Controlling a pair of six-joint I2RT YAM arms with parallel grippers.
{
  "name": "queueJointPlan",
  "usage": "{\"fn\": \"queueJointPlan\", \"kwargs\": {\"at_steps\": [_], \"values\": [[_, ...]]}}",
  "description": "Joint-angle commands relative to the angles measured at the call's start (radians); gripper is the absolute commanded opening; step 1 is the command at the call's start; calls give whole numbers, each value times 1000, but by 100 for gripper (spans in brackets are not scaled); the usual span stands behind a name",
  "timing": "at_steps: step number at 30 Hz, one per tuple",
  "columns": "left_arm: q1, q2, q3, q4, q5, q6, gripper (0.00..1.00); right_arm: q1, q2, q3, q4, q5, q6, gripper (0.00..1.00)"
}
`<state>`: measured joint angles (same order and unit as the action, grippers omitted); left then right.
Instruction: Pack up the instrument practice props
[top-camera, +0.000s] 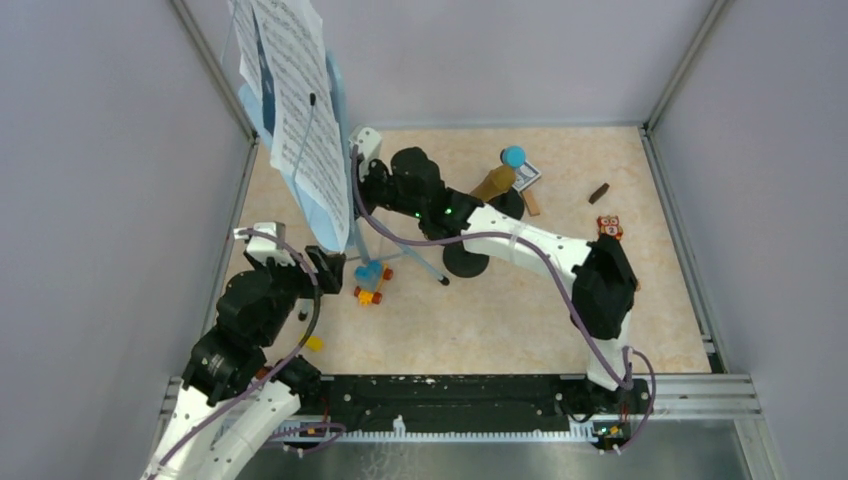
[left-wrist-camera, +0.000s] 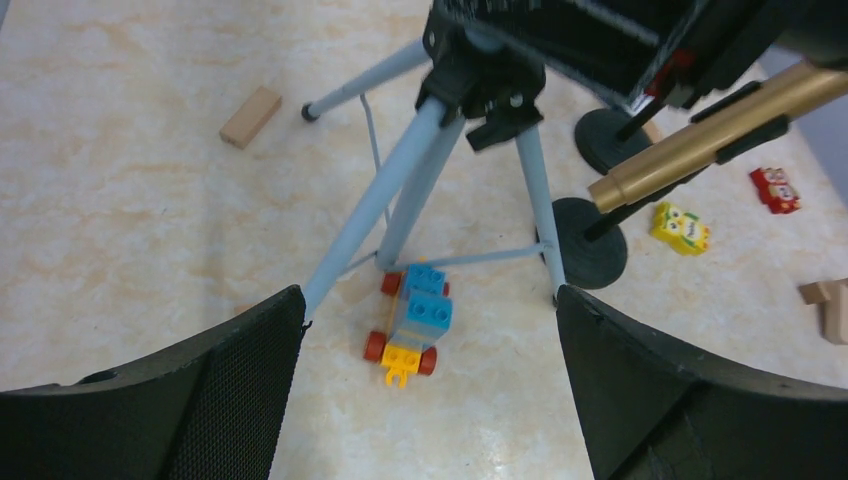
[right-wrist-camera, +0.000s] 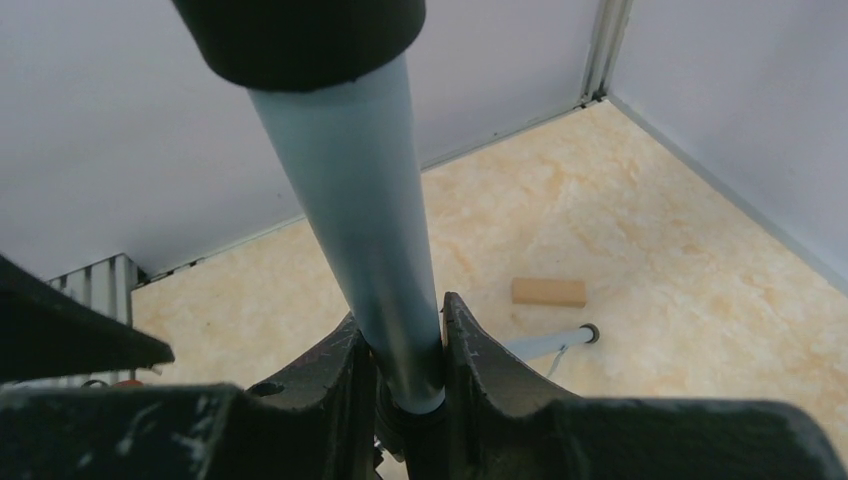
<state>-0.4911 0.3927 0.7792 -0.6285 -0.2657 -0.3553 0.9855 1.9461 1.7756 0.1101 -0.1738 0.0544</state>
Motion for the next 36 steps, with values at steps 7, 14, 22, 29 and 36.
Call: {"fn": "queueJointPlan", "kwargs": {"at_steps": [7,14,22,29,36], "values": [[1,78,105,30,273,50,99,24,-370,-348,-38,-58,125,0],[-1,169,41,144,538,22,99,-34,-534,-494,-146,-152,27,0],[0,199,-43,254,619,-35,96,-161,-652,-606,-183,-330,-47,0],[-85,254,-90,355,617,-74,89,-232,-633,-619,-187,-474,-152,0],[-336,384,-86,416,404,-67,82,-266,-607,-596,-213,-509,-227,0]]}}
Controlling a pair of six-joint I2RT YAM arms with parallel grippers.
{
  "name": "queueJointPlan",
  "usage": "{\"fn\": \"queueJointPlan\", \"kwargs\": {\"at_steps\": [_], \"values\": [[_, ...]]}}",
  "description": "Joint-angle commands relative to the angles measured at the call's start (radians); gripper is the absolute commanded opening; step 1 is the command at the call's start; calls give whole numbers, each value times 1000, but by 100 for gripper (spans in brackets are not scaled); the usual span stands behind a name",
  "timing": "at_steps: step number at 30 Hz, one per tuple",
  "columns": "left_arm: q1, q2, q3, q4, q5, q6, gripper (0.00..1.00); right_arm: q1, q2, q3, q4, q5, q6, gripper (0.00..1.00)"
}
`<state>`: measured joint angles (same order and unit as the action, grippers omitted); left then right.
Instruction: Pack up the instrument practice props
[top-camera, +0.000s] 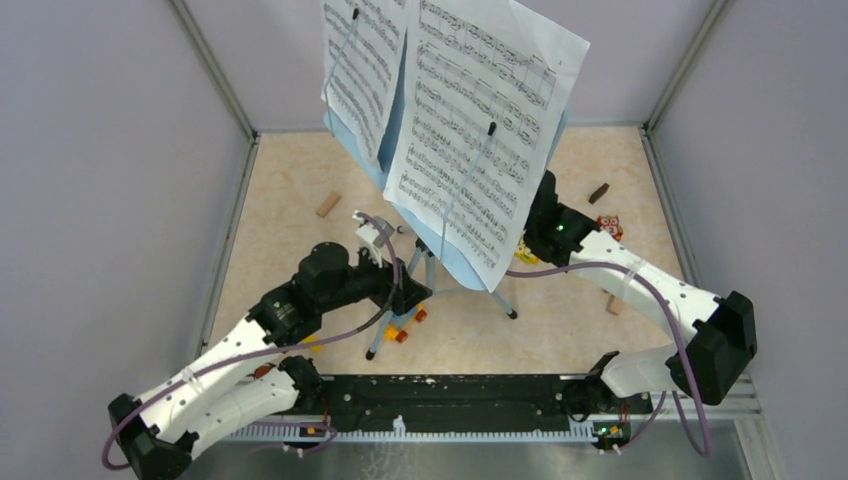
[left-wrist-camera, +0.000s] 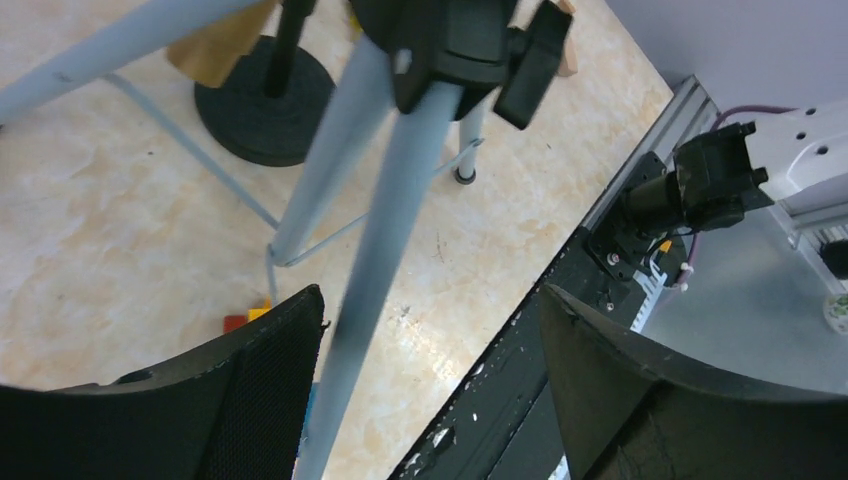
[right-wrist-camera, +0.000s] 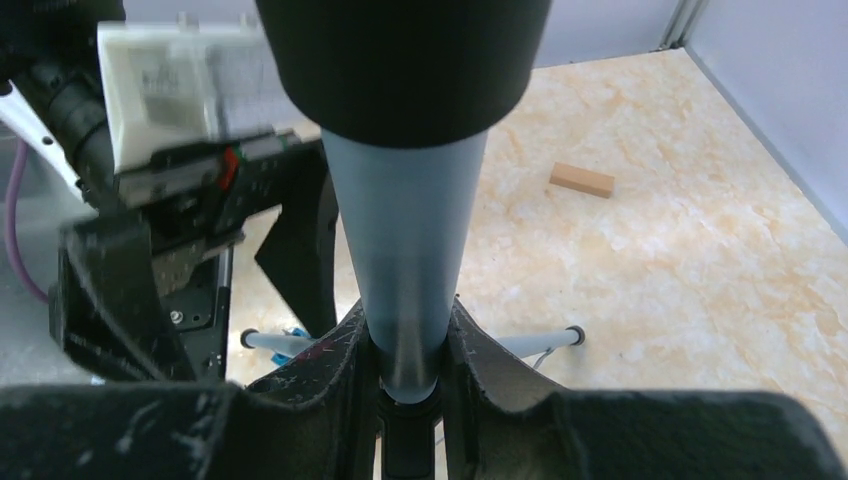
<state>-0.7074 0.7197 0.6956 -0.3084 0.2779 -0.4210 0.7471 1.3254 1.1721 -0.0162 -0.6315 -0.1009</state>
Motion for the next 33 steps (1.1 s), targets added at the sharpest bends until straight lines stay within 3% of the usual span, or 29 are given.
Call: {"fn": "queueJointPlan", "kwargs": {"at_steps": [1,3,7,11,16,23,33], "values": [[-151,75,-4,96,-179,0,80,-28,15,10,-90,-52,-79,0],[-197,110,-13,101,-232,-9,73,-28,14,10,-94,-50,-94,0],[-271,190,-27,136,-297,-35,48,-28,11,11,-103,-37,-135,0],[-356,256,-21,203,-381,-47,39,-28,18,21,-113,-13,-182,0],[-401,349,-6,295,-454,-75,17,-36,55,52,-115,40,-217,0],[-401,474,38,394,-538,-99,0,-74,105,49,-35,97,-220,0],[-403,654,107,418,-729,-191,0,-118,161,26,66,77,-251,0]]}}
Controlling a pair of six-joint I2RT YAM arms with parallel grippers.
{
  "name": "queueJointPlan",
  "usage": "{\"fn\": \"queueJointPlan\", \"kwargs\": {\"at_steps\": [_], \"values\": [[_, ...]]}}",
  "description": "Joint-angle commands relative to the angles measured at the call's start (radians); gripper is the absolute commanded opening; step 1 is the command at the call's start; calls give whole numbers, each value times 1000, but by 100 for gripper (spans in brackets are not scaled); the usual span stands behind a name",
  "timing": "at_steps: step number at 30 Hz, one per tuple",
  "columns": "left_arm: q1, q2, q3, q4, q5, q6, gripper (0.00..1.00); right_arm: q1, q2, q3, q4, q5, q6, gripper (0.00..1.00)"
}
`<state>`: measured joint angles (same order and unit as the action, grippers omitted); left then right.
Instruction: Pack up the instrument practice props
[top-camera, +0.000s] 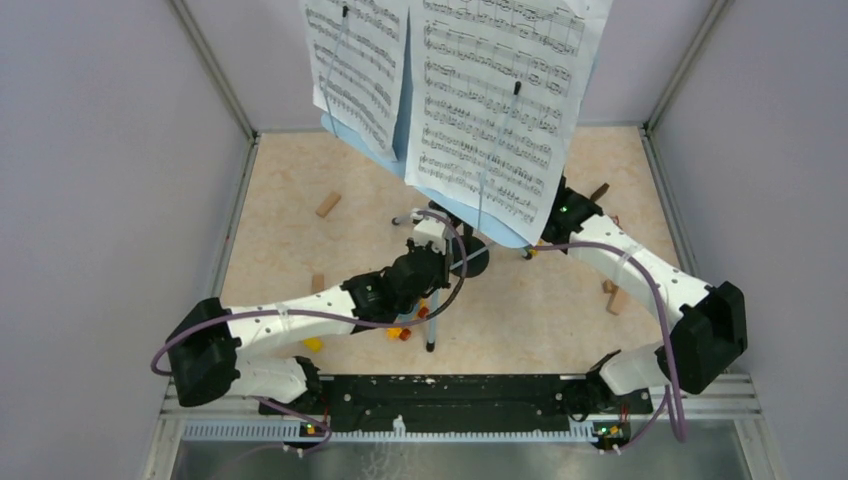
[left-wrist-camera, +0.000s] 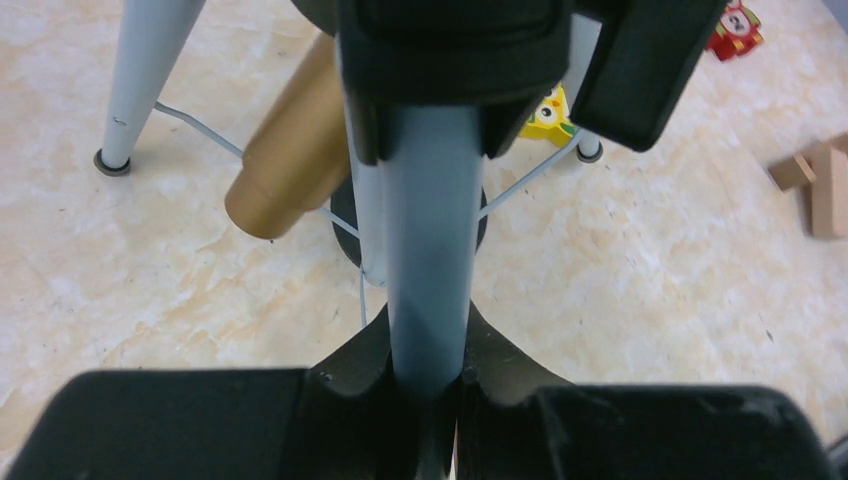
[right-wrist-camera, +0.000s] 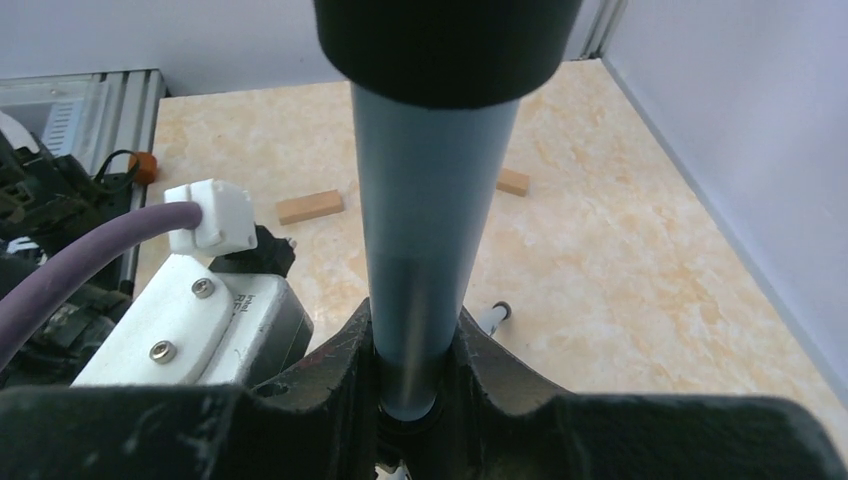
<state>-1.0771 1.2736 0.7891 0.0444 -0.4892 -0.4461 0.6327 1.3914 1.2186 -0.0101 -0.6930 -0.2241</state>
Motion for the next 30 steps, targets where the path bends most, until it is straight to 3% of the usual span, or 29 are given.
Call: {"fn": "queueJointPlan", "kwargs": {"at_steps": [1,12,22,26,30], "values": [[-33,118,25,64,24,-170,0,-6,104,-16,63,135,-131,0],[-30,345,203,-40,-162,-172,0,-31,171,7,124,118,-155,0],[-8,365,175,-41,-146,-181,0,-36,182,10,108,59,-155,0],[-8,343,152,-38,-109,-171,0,-37,155,-9,122,48,-110,11],[-9,305,122,-38,-82,-144,5,-38,98,-65,187,88,-29,32]]}}
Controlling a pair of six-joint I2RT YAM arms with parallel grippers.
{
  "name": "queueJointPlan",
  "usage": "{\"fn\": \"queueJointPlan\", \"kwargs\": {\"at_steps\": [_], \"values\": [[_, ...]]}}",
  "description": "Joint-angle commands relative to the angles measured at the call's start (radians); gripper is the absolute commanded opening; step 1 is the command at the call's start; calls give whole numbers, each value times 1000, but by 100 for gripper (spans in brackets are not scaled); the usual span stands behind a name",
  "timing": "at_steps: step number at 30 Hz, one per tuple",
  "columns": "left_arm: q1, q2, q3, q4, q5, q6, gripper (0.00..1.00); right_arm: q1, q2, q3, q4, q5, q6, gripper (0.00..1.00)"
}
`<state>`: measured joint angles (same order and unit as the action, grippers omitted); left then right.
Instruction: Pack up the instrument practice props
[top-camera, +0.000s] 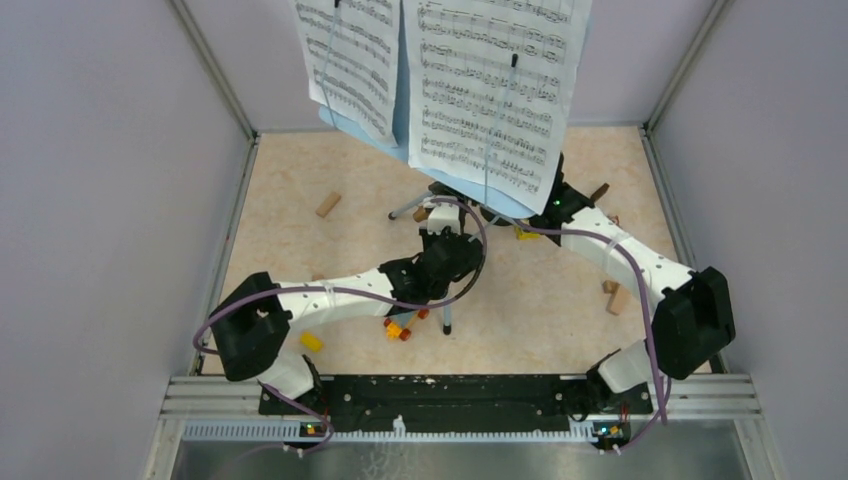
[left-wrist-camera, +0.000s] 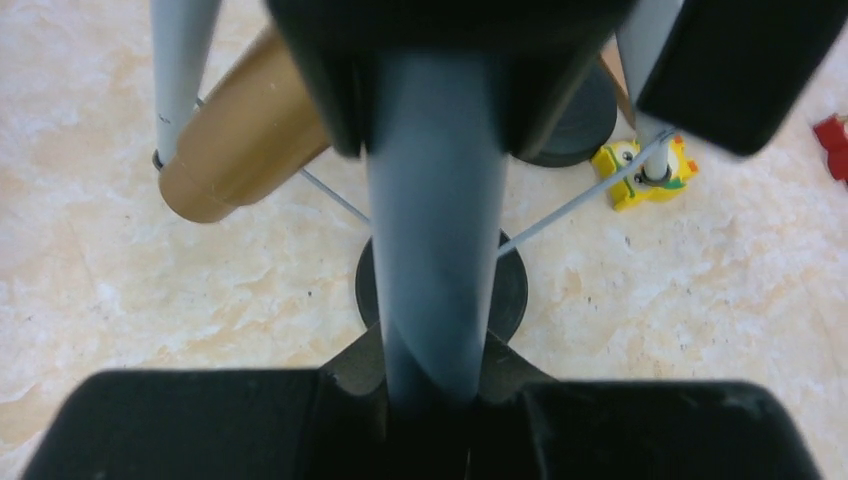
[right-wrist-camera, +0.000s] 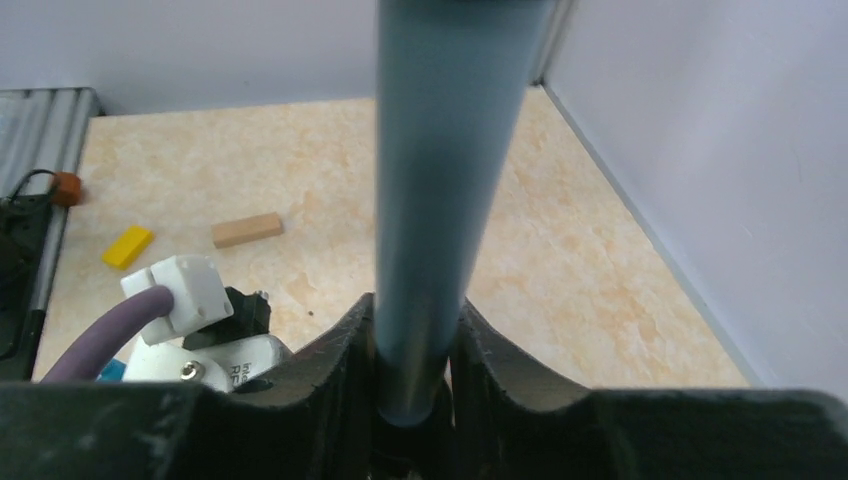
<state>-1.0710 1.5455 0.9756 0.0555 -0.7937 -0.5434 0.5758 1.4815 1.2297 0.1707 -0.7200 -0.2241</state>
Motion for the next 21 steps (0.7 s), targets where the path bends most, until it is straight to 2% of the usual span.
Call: {"fn": "queueJointPlan", "kwargs": {"at_steps": [1,2,7,13,17,21], "values": [[-16,25,-74,-48,223,-40,7,20,-9,-88,21,129,-9,40],[-16,18,-80,-46,224,-32,10,20,-25,-101,31,145,14,48],[-17,9,-80,-46,243,-1,22,20,-100,-135,26,216,74,66],[-18,-15,-99,-40,251,0,36,20,-217,-188,15,251,106,72],[-17,-28,-112,-34,253,0,41,20,-271,-215,12,248,116,73],[-17,-29,-113,-38,260,-3,57,19,-306,-227,8,254,138,77]]}}
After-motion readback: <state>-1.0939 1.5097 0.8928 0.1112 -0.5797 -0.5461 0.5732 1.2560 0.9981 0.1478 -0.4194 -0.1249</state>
